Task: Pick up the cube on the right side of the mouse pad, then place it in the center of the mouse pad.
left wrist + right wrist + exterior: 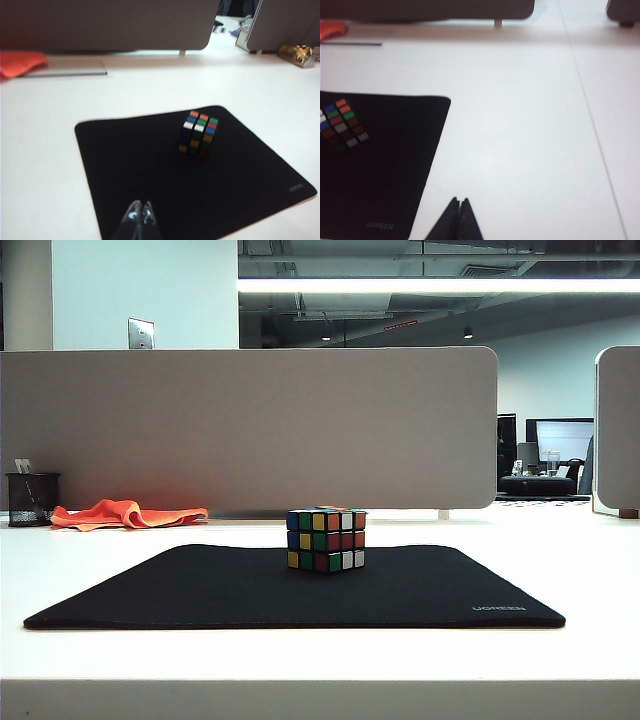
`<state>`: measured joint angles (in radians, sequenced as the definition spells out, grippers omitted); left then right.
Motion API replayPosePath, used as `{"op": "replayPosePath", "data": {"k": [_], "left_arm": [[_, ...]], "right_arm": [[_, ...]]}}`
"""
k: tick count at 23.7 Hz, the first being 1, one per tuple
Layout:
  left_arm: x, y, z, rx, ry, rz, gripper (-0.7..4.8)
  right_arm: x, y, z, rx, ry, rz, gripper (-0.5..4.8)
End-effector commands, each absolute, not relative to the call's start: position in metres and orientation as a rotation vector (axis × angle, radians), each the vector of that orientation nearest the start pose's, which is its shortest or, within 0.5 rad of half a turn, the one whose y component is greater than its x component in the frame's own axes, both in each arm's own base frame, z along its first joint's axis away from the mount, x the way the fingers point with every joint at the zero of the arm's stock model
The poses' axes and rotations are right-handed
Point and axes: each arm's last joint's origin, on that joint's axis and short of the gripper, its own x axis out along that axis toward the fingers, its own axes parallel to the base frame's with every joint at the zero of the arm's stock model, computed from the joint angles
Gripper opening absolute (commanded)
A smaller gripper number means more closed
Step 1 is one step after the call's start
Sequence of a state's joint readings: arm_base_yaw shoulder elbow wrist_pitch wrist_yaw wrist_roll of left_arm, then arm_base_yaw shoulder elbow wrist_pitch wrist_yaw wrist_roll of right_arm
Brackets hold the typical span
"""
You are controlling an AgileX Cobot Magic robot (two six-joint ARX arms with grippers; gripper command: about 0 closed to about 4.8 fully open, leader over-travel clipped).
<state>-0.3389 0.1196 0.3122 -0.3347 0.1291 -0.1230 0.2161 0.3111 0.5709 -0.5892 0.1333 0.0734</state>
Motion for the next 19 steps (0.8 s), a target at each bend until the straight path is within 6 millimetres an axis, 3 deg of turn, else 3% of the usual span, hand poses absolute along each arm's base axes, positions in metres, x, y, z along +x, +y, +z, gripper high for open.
{"op": "replayPosePath", "data": {"k": [1, 10, 19], "left_arm": [[0.077, -0.030, 0.226, -0.108, 0.172, -0.436, -0.05], [0.085, -0.032, 0.207, -0.064, 0.122, -0.417, -0.05], [0.090, -0.033, 0.174, -0.070, 0.095, -0.397, -0.05]], "right_arm": [[0.083, 0.016, 0.265, 0.038, 0.239, 0.124, 0.22], [0.079, 0.017, 0.213, 0.061, 0.123, 0.193, 0.22], [0.083, 0.018, 0.187, 0.054, 0.125, 0.192, 0.22]]}}
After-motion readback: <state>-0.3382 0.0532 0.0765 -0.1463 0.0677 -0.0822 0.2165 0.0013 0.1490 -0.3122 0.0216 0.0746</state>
